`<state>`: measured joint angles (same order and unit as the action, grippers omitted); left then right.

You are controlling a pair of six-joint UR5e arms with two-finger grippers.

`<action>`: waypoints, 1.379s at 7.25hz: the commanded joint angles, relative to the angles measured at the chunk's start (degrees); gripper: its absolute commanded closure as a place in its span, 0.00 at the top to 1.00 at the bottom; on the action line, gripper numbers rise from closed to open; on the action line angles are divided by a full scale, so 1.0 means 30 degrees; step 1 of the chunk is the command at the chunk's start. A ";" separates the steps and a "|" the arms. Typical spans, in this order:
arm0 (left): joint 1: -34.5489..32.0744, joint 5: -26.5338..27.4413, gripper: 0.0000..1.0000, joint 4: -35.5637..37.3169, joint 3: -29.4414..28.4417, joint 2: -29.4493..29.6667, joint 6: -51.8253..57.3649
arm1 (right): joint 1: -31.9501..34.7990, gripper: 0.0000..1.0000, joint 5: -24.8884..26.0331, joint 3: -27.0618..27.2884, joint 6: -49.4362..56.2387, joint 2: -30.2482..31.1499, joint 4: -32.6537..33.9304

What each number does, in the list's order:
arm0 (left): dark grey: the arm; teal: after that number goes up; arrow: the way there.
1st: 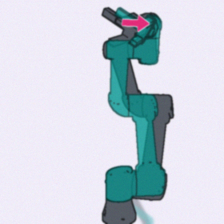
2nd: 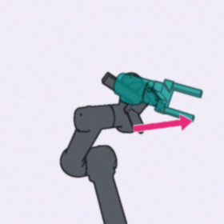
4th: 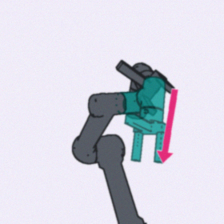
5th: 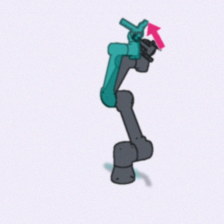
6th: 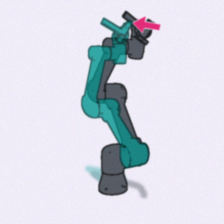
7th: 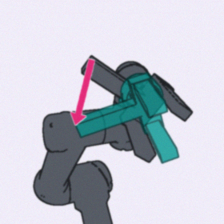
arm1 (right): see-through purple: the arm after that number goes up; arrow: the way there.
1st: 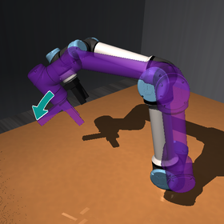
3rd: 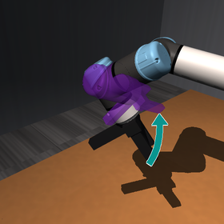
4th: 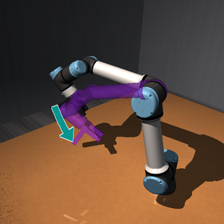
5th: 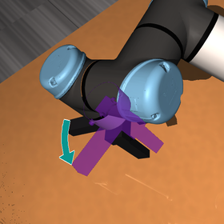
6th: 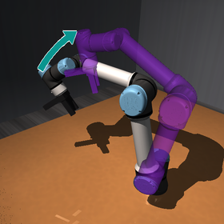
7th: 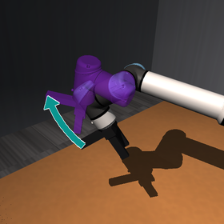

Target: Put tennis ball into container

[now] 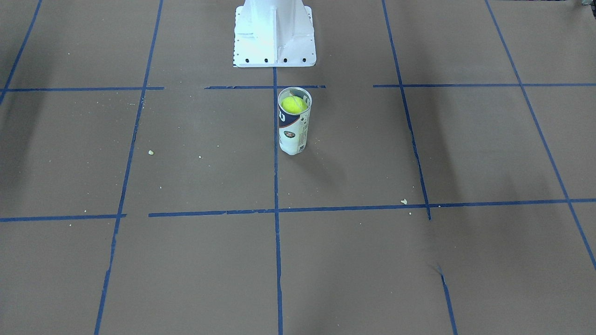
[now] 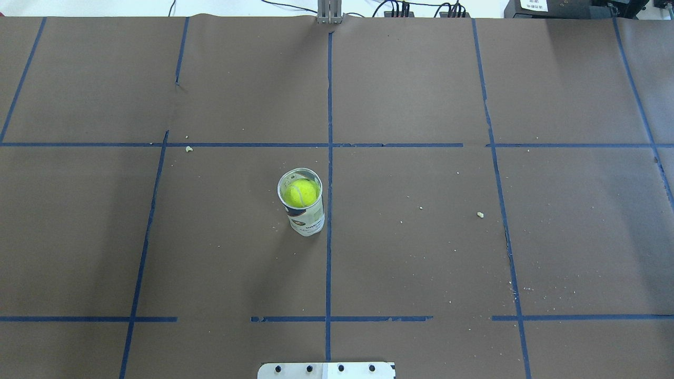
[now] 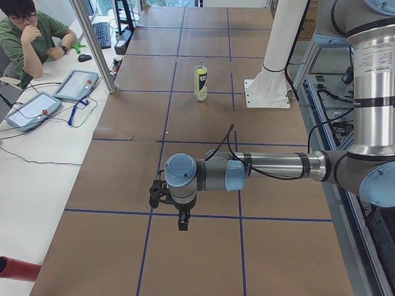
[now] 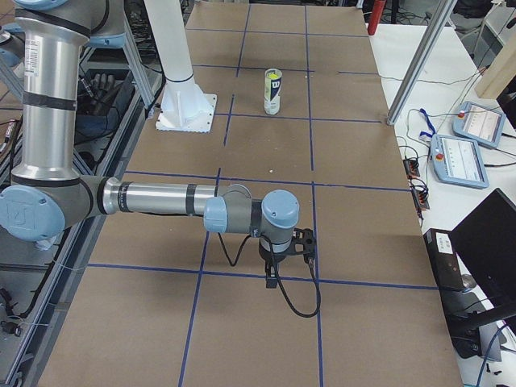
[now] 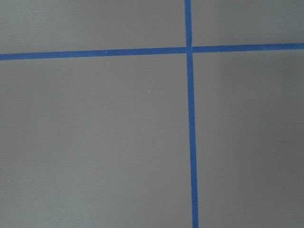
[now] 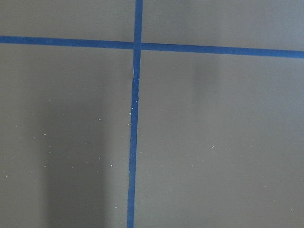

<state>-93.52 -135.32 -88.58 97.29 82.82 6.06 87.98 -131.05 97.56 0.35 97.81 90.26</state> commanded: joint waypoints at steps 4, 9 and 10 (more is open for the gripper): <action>-0.0088 0.0109 1.00 -0.0533 0.1230 -0.0036 -0.0088 | 0.0000 1.00 0.0000 0.0000 0.0000 0.0006 0.0000; -0.0146 0.0108 1.00 -0.0532 0.1319 -0.0155 -0.0088 | 0.0000 1.00 0.0000 0.0000 0.0000 0.0006 0.0000; -0.0147 0.0079 1.00 -0.0503 0.1349 -0.0155 -0.0088 | 0.0000 1.00 0.0000 0.0000 0.0000 0.0006 0.0000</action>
<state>-93.92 -135.02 -90.16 101.17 82.40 5.80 87.98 -131.04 97.56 0.35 97.82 90.26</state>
